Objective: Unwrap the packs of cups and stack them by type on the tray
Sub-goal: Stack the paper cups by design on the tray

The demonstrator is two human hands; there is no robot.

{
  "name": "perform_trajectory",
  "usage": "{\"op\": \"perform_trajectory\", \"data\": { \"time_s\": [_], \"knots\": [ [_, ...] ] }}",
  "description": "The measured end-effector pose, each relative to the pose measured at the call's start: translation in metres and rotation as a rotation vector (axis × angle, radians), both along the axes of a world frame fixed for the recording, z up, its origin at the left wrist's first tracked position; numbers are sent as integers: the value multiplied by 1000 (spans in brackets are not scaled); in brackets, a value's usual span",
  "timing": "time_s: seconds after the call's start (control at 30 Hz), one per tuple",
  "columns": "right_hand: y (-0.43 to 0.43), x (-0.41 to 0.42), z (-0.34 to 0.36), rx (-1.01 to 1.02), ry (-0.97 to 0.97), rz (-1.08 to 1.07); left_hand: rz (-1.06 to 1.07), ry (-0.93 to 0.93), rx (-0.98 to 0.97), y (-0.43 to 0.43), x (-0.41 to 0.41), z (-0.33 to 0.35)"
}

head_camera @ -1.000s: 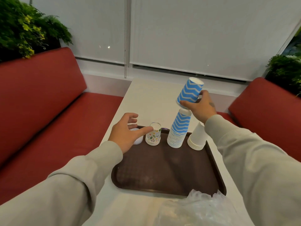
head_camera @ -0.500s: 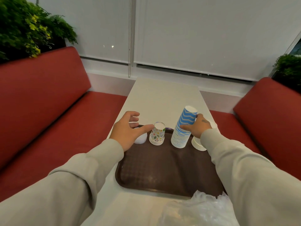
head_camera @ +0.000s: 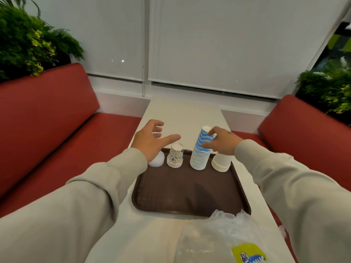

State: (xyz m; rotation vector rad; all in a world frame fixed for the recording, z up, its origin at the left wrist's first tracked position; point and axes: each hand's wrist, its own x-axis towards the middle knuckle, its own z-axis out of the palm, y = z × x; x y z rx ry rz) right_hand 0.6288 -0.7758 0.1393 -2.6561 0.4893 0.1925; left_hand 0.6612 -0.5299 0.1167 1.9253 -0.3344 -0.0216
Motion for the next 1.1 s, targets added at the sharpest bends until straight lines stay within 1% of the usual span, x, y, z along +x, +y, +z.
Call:
{"op": "perform_trajectory", "data": {
  "time_s": [0.23,0.4,0.5,0.73,0.97,1.1],
  "knots": [
    [31,-50,56,-4,-85,99,-52,-89,-2,15,-40,55],
    [52,-85,80,41,-137,135,-51,-145,10,35,-72,76],
    [68,-106,88,54,-149,163,-63,-143,32,47,-90,82],
    [104,-148,86,55,-131,249,-104,-109,81,67,-132,73],
    [129,-199,77,103,-171,320,-120,-67,61,84,-174,59],
    [135,-232,59,130,-168,354,-153,-20,65,87,-209,43]
  ]
}}
